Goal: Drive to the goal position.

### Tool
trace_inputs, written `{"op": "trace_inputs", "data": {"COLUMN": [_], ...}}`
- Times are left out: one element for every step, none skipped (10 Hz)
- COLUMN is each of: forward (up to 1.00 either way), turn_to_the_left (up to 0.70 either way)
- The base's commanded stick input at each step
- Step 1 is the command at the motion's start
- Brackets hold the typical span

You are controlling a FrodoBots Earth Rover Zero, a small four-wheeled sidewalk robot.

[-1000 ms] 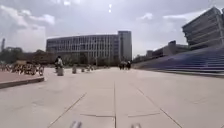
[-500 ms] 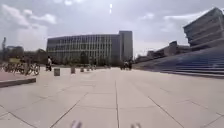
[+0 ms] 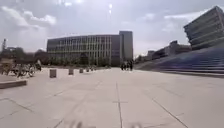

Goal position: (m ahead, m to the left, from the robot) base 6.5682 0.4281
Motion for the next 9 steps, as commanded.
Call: {"op": "trace_inputs", "data": {"forward": [0.99, 0.99, 0.99, 0.99, 0.99, 0.99, 0.99, 0.99, 0.99], "turn_to_the_left": [0.04, 0.04, 0.04, 0.04, 0.04, 0.04, 0.04, 0.04, 0.04]}}
